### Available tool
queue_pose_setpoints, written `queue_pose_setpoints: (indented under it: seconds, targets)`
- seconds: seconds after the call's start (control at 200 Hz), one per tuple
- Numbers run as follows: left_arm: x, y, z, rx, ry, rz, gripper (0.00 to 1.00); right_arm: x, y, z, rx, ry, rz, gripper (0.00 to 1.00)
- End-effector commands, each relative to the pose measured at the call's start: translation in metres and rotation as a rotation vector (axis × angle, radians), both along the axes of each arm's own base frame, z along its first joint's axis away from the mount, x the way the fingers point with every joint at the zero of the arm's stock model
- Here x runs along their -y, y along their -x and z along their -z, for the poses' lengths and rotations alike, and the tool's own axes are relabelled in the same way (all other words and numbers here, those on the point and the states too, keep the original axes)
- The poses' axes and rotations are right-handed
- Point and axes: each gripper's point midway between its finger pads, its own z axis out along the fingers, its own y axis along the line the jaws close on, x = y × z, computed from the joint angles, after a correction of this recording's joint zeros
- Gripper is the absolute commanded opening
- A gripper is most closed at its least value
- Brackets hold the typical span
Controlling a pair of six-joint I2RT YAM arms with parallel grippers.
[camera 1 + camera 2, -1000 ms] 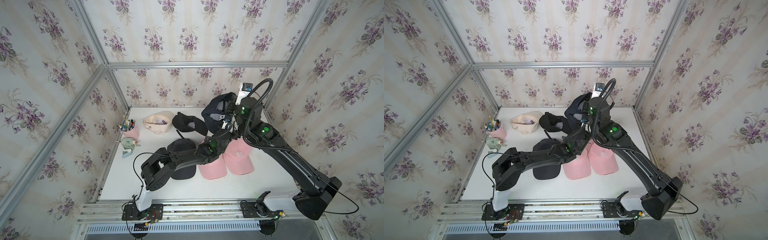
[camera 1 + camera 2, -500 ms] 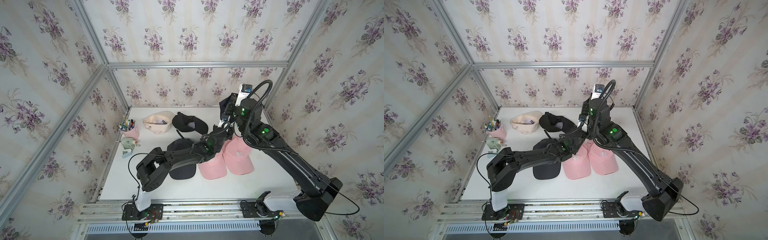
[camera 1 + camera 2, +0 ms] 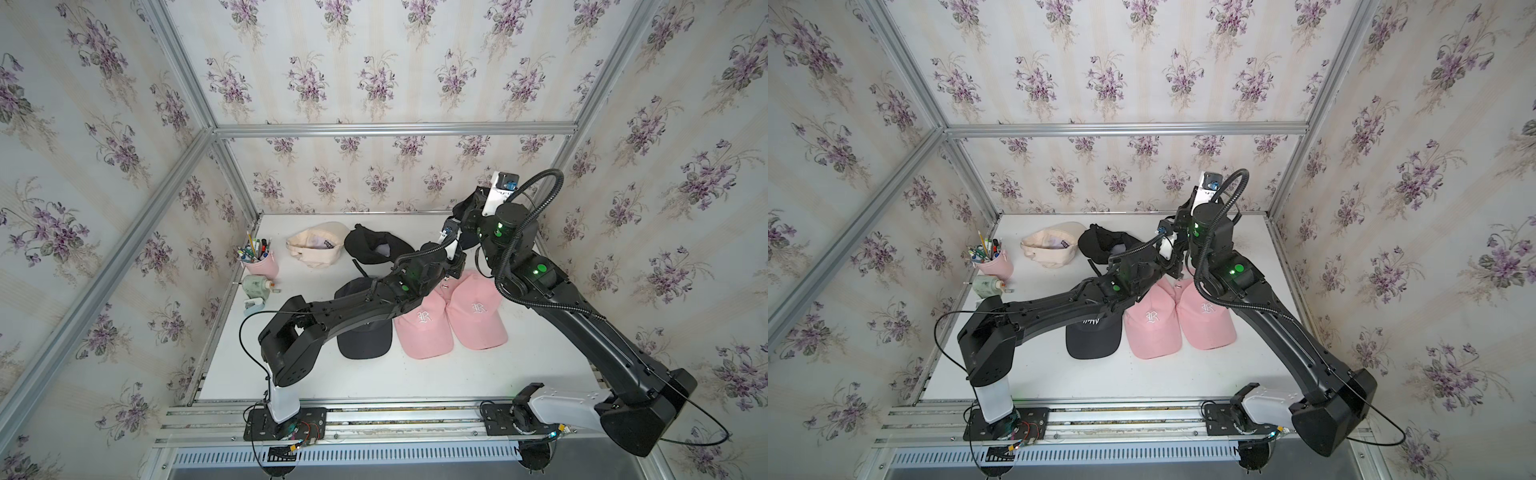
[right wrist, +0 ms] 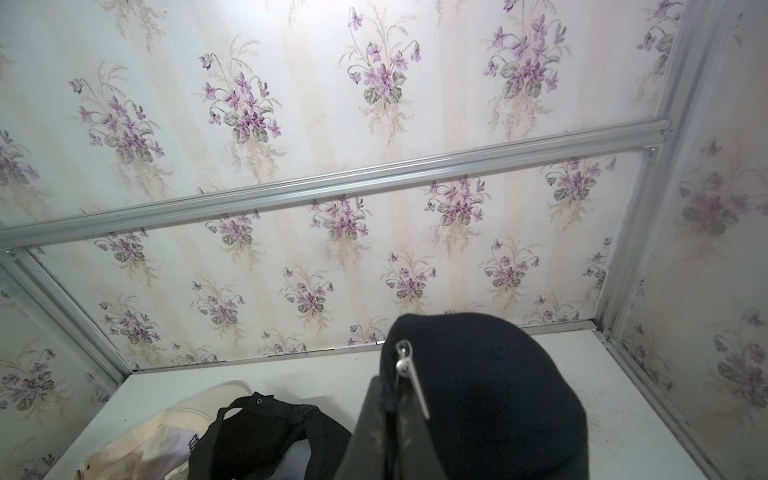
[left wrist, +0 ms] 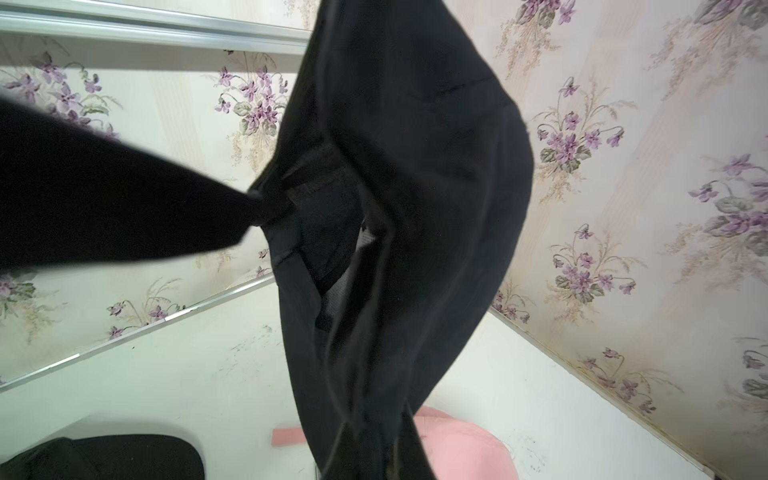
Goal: Open the adjustable buckle of the baseball cap
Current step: Place the baseball cap at the center of the board.
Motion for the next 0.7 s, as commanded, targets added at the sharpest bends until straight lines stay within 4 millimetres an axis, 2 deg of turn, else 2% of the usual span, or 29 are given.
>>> queue_pose_setpoints:
  seconds: [0.0,0.105,0.12,0.15,0.21,0.255,0.405,0.47,0.53,0.694]
  targets:
    - [0.010,0.012,-0.003,-0.034,0.012,0.097,0.00,0.006,0.003,-0.005,0.022,-0.004,-0.009,0.17]
    - [0.012,0.017,0.001,-0.053,-0.004,0.146,0.00,0.006,0.005,-0.002,0.016,-0.006,-0.035,0.31]
    - [0.013,0.018,0.002,-0.055,-0.008,0.155,0.00,0.018,0.001,-0.002,0.016,-0.007,-0.007,0.33]
    - [0.014,0.020,0.002,-0.057,-0.017,0.170,0.00,0.022,0.001,-0.003,0.019,-0.010,-0.008,0.37]
    - [0.016,0.023,0.005,-0.065,-0.036,0.193,0.00,0.023,0.002,-0.004,0.024,-0.021,-0.025,0.49]
    - [0.017,0.026,0.007,-0.074,-0.052,0.211,0.00,0.024,0.004,-0.006,0.034,-0.026,-0.043,0.53]
    - [0.019,0.030,0.009,-0.106,-0.061,0.267,0.00,0.021,0.014,-0.016,0.078,-0.013,-0.145,0.73]
    - [0.021,0.032,0.008,-0.128,-0.057,0.294,0.00,0.019,0.020,-0.022,0.103,0.008,-0.198,0.77]
    - [0.024,0.033,0.005,-0.151,-0.046,0.324,0.00,0.026,0.025,-0.027,0.117,0.032,-0.190,0.79]
    - [0.038,0.034,-0.010,-0.217,0.038,0.395,0.00,0.063,0.044,-0.044,0.153,0.060,-0.094,0.80]
